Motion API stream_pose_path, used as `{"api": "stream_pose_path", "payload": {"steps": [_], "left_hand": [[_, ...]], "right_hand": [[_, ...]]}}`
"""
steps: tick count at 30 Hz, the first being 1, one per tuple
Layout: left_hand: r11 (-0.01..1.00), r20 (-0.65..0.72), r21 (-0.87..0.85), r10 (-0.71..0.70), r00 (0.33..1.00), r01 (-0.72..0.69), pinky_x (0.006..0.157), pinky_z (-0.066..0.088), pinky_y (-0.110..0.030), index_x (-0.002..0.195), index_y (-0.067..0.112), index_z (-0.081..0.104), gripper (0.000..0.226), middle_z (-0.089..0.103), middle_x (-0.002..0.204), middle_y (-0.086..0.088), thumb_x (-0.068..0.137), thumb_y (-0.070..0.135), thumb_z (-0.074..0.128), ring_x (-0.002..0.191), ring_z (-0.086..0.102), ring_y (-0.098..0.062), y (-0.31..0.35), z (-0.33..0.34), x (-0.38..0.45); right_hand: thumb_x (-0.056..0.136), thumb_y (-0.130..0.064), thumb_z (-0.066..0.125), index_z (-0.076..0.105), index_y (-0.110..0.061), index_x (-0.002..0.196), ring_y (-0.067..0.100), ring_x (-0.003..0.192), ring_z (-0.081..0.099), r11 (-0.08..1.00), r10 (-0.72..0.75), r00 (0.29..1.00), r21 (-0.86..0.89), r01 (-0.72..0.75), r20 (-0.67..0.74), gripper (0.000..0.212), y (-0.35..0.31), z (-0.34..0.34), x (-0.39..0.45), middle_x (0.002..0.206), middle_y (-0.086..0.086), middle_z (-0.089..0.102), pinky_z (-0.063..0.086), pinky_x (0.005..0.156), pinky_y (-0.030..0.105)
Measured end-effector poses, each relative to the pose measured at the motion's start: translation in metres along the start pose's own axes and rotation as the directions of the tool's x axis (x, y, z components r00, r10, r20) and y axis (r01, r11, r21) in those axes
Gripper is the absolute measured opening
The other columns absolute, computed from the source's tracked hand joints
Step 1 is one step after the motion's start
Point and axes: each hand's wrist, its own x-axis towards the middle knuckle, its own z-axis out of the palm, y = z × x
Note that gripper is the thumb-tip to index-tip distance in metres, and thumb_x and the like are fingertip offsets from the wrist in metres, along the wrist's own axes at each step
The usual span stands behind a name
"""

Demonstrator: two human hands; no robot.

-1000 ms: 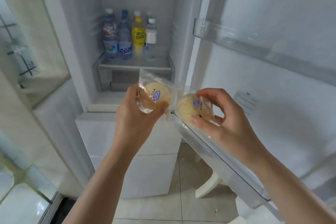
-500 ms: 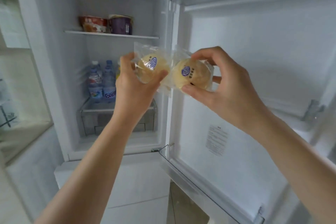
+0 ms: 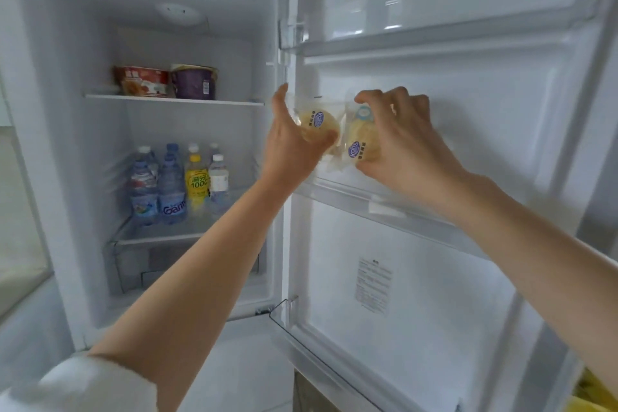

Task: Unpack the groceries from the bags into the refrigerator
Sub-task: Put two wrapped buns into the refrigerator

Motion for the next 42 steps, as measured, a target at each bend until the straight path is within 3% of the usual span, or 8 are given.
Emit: {"api": "stream_pose_path", "payload": {"steps": [3,8,14,20,27,31,36,42], "left_hand": [[0.998,0.075,0.057,-0.022,0.997,0.018,0.078,0.043,-0.029,0.142,0.033,0.025,0.083,0.057,0.116,-0.005,0.075,0.032,0.075,0.099,0.059,-0.022,-0.007,0.010,0.008],[0.977,0.142,0.212,-0.052,0.988,0.020,0.080,0.046,-0.032,0.130,0.029,0.039,0.073,0.058,0.108,-0.001,0.070,0.039,0.079,0.095,0.058,-0.021,-0.023,0.015,0.010],[0.950,0.232,0.313,-0.099,0.968,0.022,0.086,0.044,-0.030,0.136,0.022,0.043,0.083,0.052,0.130,-0.005,0.068,0.047,0.083,0.106,0.053,-0.018,-0.030,0.003,0.017],[0.968,0.342,0.251,-0.116,0.932,0.029,0.101,0.043,-0.035,0.142,0.024,0.042,0.082,0.052,0.130,0.001,0.073,0.040,0.082,0.120,0.052,-0.021,-0.028,-0.013,0.018],[0.973,0.378,0.230,-0.108,0.920,0.019,0.089,0.041,-0.027,0.142,0.028,0.040,0.080,0.054,0.122,0.002,0.074,0.039,0.081,0.103,0.050,-0.015,-0.035,-0.014,0.018],[0.971,0.379,0.238,-0.083,0.922,-0.011,0.085,0.040,-0.026,0.142,0.026,0.041,0.079,0.054,0.130,-0.002,0.075,0.038,0.080,0.101,0.049,-0.015,-0.035,-0.012,0.020],[0.970,0.321,0.241,-0.101,0.942,0.022,0.082,0.036,-0.025,0.142,0.024,0.041,0.078,0.048,0.113,0.004,0.076,0.040,0.079,0.099,0.046,-0.013,-0.035,-0.010,0.023],[0.964,0.269,0.260,-0.129,0.955,0.057,0.086,0.037,-0.026,0.143,0.021,0.039,0.087,0.055,0.128,-0.001,0.072,0.052,0.078,0.119,0.051,-0.020,-0.033,-0.001,0.024]], "right_hand": [[0.061,-0.023,0.084,0.047,-0.013,0.127,0.036,0.107,0.036,0.987,-0.002,1.000,-0.159,0.007,0.030,0.076,0.005,0.009,0.000,0.119,0.015,0.040,0.046,0.086,0.045],[0.072,-0.029,0.079,0.051,-0.011,0.111,0.033,0.101,0.038,0.967,-0.029,0.992,-0.246,0.058,0.120,0.051,0.003,0.020,-0.002,0.111,0.014,0.043,0.040,0.081,0.032],[0.074,-0.060,0.067,0.046,-0.015,0.121,0.036,0.112,0.034,0.988,0.053,0.969,-0.155,-0.015,0.243,0.068,0.005,0.021,-0.002,0.122,0.018,0.042,0.034,0.097,0.039],[0.077,-0.047,0.068,0.045,-0.022,0.117,0.033,0.115,0.039,0.996,0.092,0.928,-0.019,-0.092,0.361,0.052,0.006,0.027,0.007,0.114,0.009,0.050,0.025,0.084,0.033],[0.080,-0.023,0.068,0.048,-0.028,0.117,0.020,0.112,0.029,0.976,0.125,0.839,0.087,-0.201,0.529,0.043,0.007,0.004,0.013,0.112,0.002,0.040,0.037,0.084,0.032],[0.076,-0.020,0.071,0.048,-0.031,0.116,0.019,0.104,0.033,0.983,0.093,0.851,0.088,-0.161,0.517,0.047,0.012,-0.005,0.011,0.114,0.001,0.043,0.041,0.085,0.035],[0.068,-0.023,0.080,0.050,-0.030,0.120,0.020,0.098,0.036,0.997,0.015,0.926,0.066,-0.044,0.377,0.059,0.014,-0.002,0.013,0.113,0.003,0.046,0.040,0.087,0.034],[0.074,-0.045,0.075,0.044,-0.016,0.125,0.028,0.104,0.035,0.969,-0.039,0.964,-0.226,0.101,0.261,0.065,0.004,0.019,0.008,0.111,0.009,0.043,0.043,0.087,0.039]]}}
